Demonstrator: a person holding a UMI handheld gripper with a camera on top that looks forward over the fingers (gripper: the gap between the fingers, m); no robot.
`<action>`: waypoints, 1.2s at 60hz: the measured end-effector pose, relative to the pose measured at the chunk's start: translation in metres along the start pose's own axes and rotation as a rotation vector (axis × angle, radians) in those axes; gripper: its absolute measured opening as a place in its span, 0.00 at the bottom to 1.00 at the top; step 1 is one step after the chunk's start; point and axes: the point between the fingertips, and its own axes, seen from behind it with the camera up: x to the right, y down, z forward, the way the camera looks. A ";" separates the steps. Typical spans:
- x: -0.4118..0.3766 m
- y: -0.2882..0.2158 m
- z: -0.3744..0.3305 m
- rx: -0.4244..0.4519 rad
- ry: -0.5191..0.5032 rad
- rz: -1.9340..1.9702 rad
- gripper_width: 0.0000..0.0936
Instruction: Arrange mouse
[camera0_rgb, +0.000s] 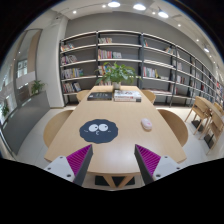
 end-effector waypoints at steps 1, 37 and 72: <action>0.006 0.002 0.011 -0.002 0.001 -0.003 0.91; 0.176 0.044 0.175 -0.192 0.145 0.027 0.90; 0.208 -0.012 0.340 -0.219 0.050 -0.005 0.56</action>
